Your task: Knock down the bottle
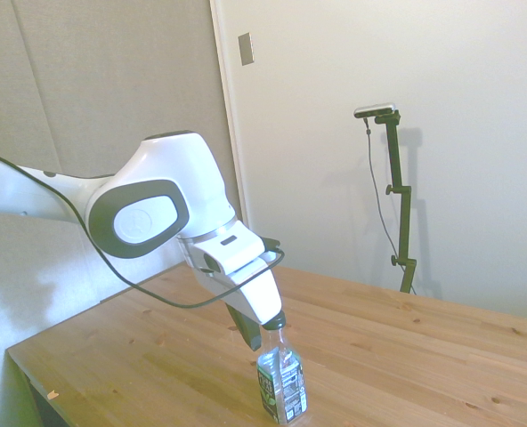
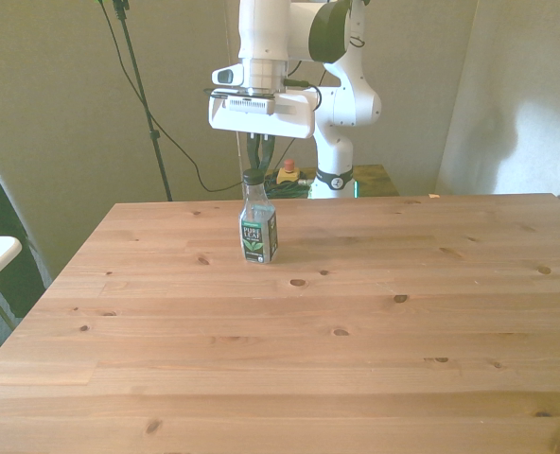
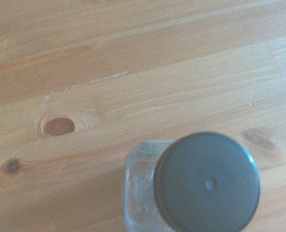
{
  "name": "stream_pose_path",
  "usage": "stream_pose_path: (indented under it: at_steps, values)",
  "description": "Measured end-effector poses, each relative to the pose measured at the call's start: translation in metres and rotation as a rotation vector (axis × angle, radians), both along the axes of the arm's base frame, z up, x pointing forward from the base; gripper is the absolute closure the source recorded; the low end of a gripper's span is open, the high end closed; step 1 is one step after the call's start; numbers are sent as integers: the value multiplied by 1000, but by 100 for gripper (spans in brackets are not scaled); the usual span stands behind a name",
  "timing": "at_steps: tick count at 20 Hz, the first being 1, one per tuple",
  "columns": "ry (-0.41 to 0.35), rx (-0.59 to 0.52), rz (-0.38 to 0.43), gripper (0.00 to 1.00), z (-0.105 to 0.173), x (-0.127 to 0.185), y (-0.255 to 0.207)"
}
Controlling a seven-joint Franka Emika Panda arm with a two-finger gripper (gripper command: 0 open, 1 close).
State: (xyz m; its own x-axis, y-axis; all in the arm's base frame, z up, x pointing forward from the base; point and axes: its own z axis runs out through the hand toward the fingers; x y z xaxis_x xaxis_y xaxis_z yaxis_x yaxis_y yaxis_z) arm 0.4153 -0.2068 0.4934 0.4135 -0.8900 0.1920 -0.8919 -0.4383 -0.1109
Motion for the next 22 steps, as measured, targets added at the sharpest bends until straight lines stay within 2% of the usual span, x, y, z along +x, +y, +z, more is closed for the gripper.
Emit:
stream_pose_path:
  at_steps: [8,15,22]
  values:
    - [-26,-9,-57,100,13,49,-9]
    - [-27,-9,-95,100,1,97,-10]
    - [-145,-38,-145,100,-1,128,-30]
